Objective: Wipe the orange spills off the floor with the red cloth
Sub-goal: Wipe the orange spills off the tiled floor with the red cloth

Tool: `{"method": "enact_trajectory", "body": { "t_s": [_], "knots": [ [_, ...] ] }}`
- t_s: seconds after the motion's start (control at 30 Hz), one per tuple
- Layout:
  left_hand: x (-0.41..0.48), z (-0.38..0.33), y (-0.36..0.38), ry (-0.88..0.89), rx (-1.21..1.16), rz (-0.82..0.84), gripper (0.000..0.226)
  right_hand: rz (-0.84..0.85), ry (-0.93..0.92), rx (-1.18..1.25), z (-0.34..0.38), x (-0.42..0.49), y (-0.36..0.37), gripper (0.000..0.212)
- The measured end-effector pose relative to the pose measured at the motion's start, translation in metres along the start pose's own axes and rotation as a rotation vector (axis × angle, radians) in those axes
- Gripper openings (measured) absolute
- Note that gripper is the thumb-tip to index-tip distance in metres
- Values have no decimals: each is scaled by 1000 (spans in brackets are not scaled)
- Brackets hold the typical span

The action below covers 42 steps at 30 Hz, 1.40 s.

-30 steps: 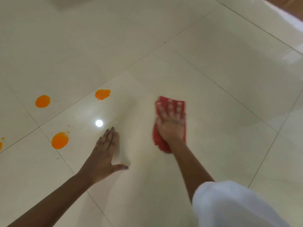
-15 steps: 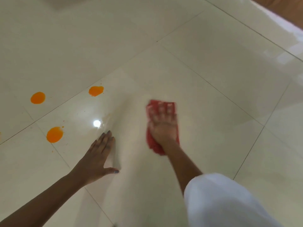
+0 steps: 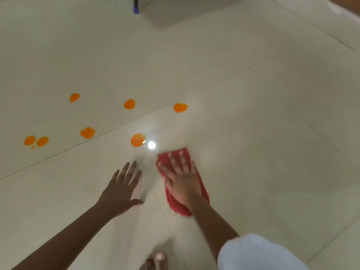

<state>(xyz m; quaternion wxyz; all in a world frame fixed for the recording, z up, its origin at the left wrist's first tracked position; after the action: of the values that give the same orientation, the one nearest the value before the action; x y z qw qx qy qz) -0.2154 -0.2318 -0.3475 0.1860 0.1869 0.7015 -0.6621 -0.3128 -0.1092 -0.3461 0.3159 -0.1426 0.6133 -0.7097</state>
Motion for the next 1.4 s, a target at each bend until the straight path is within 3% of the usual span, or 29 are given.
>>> {"method": "enact_trajectory", "body": {
  "t_s": [0.07, 0.17, 0.23, 0.3, 0.4, 0.5, 0.63, 0.7, 0.77, 0.87, 0.97, 1.1, 1.2, 1.33, 1.4],
  "knots": [
    [-11, 13, 7, -55, -60, -2, 94, -24, -112, 14, 8, -14, -3, 52],
    [-25, 29, 18, -69, -100, 10, 96, -120, 95, -13, -50, 30, -23, 51],
    [-25, 41, 24, -83, -158, -9, 95, -77, 243, -39, -77, 78, -27, 51],
    [-20, 47, 24, -85, -174, -15, 104, -49, 265, -39, -69, 109, -27, 52],
    [-19, 57, 30, -96, -191, 4, 113, 14, 81, -45, -10, 103, -8, 53],
    [-16, 67, 29, -112, -219, -14, 117, -30, -111, -76, 10, 50, -3, 53],
    [-15, 100, 23, -195, -297, -78, 115, -47, 159, -81, -36, 90, -15, 52],
    [-17, 117, 25, -219, -300, -95, 117, -46, 282, -54, -25, 136, -19, 53],
    [-18, 121, 31, -204, -317, -101, 119, -21, 226, -39, 24, 168, -11, 53],
    [-19, 119, 33, -199, -367, -126, 121, 7, -63, -40, 109, 141, 10, 51],
    [-28, 120, 33, -219, -365, -153, 123, -11, -213, -67, 107, 74, 15, 51],
    [-45, 121, 43, -216, -375, -165, 115, -30, 12, -151, 21, 105, -7, 51],
    [-53, 114, 49, -182, -335, -144, 111, 9, 160, -100, 41, 161, -9, 52],
    [-72, 114, 57, -258, -357, -122, 120, 44, -212, -105, 153, 92, 25, 52],
    [-83, 113, 61, -295, -387, -127, 120, 34, -386, -127, 159, 25, 36, 51]
  ]
}}
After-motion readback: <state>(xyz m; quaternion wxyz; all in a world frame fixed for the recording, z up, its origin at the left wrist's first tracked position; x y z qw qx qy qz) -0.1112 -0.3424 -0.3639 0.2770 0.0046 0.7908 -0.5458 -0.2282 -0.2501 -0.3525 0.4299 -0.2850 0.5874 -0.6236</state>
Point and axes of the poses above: each hand's wrist, its own x-axis towards the middle knuckle, its own y-axis out of the palm, z = x × y, the point moved 10 cm from there along x, towards the middle knuckle, and after that the axes turned 8 degrees about y, right-handed, at the moved point
